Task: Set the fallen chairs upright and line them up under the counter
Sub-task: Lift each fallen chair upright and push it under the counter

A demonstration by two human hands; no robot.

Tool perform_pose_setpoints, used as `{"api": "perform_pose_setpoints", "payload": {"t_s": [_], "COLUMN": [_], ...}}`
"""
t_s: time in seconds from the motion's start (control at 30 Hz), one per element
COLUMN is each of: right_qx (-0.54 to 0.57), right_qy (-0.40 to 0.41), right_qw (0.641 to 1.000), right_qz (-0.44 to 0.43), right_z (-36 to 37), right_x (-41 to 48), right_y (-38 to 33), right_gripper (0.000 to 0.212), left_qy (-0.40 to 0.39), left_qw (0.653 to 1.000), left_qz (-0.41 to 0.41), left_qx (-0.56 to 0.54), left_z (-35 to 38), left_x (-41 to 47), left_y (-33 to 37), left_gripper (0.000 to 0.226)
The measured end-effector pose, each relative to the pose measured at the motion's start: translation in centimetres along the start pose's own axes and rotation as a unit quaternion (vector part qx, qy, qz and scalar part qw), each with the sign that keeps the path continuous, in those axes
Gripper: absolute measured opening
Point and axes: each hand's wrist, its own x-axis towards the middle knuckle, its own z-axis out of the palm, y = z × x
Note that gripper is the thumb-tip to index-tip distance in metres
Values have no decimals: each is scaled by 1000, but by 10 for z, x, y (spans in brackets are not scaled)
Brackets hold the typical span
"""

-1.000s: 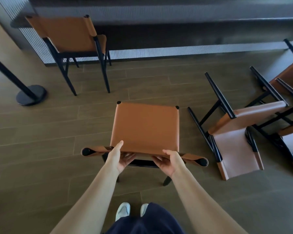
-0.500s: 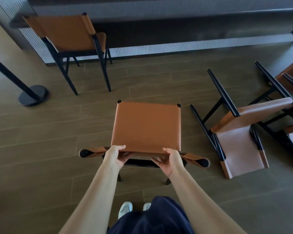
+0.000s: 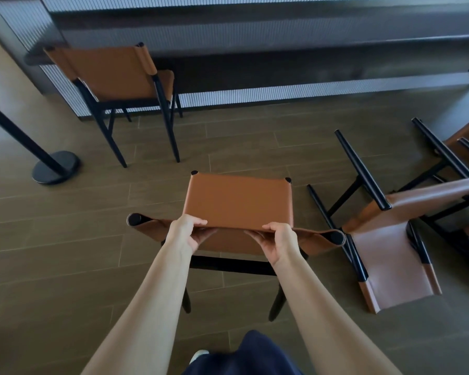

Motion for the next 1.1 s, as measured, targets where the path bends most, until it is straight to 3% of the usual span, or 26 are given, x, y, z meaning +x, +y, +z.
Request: {"api": "perform_pose_setpoints", "payload": {"t_s": [0.2,0.57,0.83,1.1], "right_qx": [-14,-23,-21,0], "right_qy": [-16,-36,-8,17], "right_qw": [999,997,996,995], "right_qz": [-26,-71,-87,-98], "right_z": [29,85,141,174], "right_x": [19,62,96,122], "right_y": [-24,-69,-109,-130], "right_gripper": [20,17,24,22], "left_qy": [-27,-53,-56,-88], "left_qw": [999,998,997,995], "left_qz": [-16,3,-29,-44], "left_qx": [9,21,42,29], "left_z": [30,83,139,167], "left_x": [8,37,59,82], "left_y": [36,96,149,179], "left_gripper": [32,14,5,10]}}
